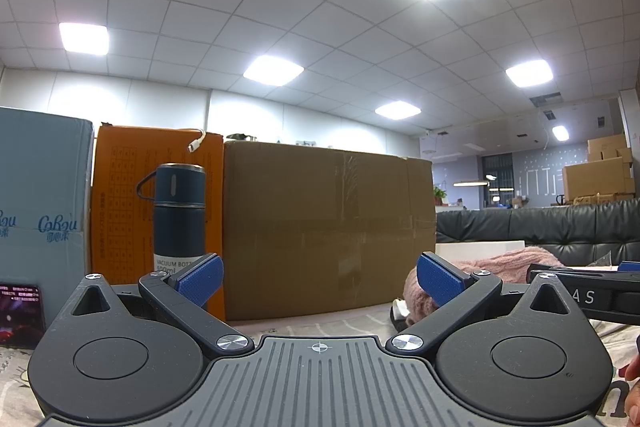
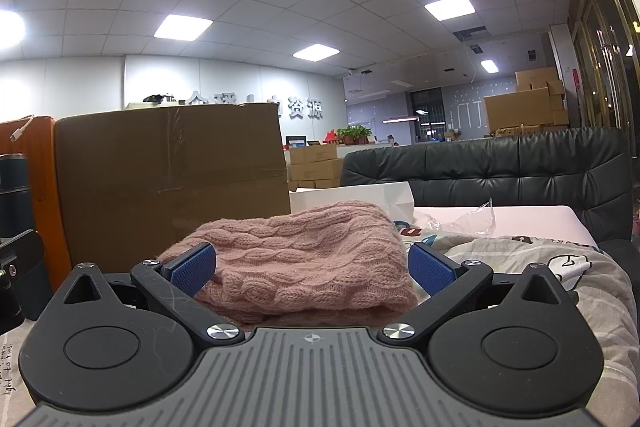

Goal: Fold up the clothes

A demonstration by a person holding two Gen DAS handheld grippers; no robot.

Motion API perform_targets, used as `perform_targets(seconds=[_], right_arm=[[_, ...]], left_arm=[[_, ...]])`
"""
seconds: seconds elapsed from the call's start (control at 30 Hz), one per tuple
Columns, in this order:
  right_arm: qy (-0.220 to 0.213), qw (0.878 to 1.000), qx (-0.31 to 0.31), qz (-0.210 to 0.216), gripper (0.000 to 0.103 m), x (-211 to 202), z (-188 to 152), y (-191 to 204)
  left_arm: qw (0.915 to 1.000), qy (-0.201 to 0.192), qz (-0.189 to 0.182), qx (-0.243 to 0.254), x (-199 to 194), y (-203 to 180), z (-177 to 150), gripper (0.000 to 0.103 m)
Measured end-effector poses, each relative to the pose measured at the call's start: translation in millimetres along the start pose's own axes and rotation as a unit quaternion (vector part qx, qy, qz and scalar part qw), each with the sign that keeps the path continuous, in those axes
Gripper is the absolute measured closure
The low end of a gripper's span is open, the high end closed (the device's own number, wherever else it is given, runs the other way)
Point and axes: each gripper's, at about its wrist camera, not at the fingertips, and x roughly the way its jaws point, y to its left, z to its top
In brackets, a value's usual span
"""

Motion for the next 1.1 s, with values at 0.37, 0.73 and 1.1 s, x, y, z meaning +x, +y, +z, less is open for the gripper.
perform_targets(seconds=[0.37,0.73,1.1], right_arm=[[-0.001,1.0,0.0,0.001,0.0,-1.3,-0.6,0.5],[0.001,1.0,0.001,0.001,0.0,-0.2,-0.4,-0.1],[0.001,1.0,0.001,0.001,0.0,0.4,-1.1,0.5]], left_arm=[[1.0,-0.001,0.0,0.0,0.2,-0.3,0.4,0.0],[0.9999,-0.006,-0.008,-0.004,-1.5,2.6,0.2,0.0],[0.9999,-0.005,-0.007,-0.008,-0.9,3.3,0.6,0.0]])
